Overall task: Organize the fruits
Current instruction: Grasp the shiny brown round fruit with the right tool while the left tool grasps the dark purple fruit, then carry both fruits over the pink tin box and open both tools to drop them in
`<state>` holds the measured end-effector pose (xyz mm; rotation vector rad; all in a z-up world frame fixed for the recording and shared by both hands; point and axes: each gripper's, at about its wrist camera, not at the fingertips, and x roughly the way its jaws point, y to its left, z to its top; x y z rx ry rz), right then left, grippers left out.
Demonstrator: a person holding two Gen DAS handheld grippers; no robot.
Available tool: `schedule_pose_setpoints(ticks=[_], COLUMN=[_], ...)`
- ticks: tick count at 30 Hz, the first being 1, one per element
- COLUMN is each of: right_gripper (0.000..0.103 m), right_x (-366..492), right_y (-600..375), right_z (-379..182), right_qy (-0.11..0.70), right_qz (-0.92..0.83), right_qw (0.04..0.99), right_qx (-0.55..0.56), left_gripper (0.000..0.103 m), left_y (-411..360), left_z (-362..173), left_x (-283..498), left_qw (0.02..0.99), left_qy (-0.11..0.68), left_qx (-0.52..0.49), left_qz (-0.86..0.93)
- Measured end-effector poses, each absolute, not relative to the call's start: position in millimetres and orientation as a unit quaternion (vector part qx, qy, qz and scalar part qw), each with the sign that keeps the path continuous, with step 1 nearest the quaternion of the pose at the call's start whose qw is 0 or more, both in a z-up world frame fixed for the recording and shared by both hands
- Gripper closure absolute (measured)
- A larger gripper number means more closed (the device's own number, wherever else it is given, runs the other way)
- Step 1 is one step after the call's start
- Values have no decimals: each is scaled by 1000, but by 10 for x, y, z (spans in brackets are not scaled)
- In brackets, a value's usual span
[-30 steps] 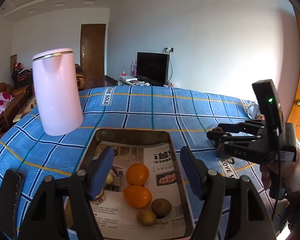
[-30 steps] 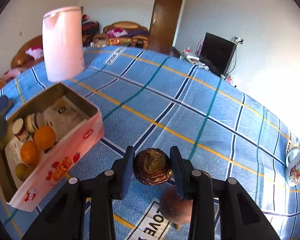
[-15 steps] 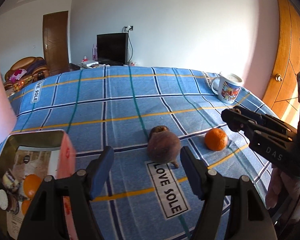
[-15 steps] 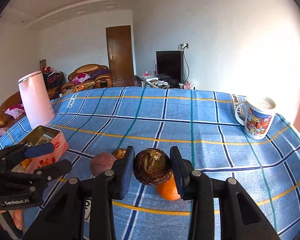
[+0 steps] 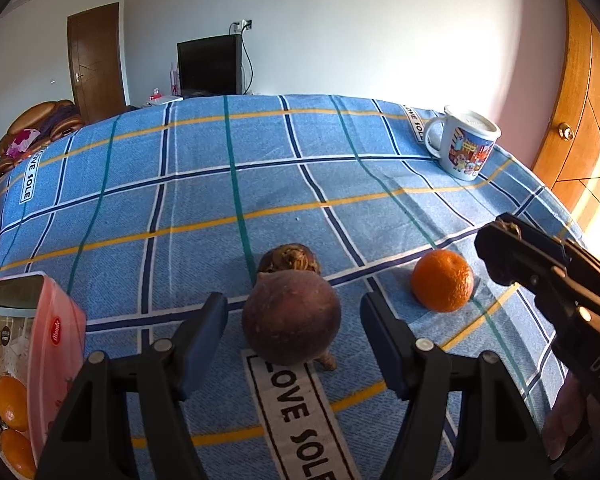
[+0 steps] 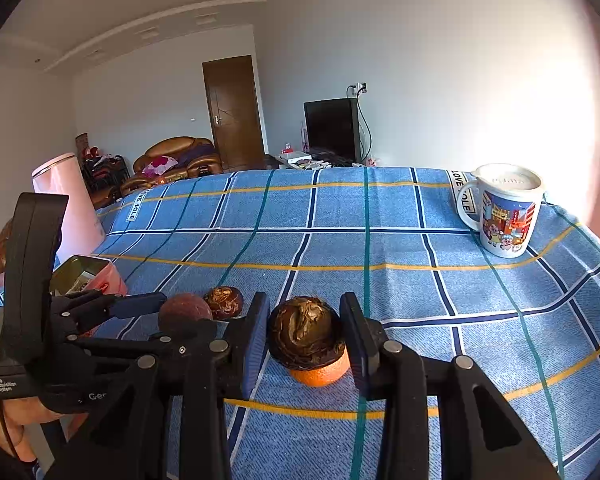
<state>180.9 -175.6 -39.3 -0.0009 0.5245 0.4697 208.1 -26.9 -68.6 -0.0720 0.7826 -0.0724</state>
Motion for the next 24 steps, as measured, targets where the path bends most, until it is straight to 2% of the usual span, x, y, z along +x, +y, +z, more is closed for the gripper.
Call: schedule_pose_setpoints(ticks=[3,9,24], right_gripper=[65,65,65], right_x=[1798,1748,1523], right_y=[-1760,-1749,-1825], right_z=[-390,-375,-272], right_qy=[252,240,178], right_qz=[231,232,254], right_qw=[940,943,951], right_qx=[-2,-7,3], left_gripper=[50,51,51], left_y=[-275,-205,-166], left_z=[-733,-733,-492], left_x=[2135,2072,1675], left_qw=[915,916,951], left_qy=[400,395,305], left_qx=[-36,-56,-48], left_qz=[-36,-37,-12])
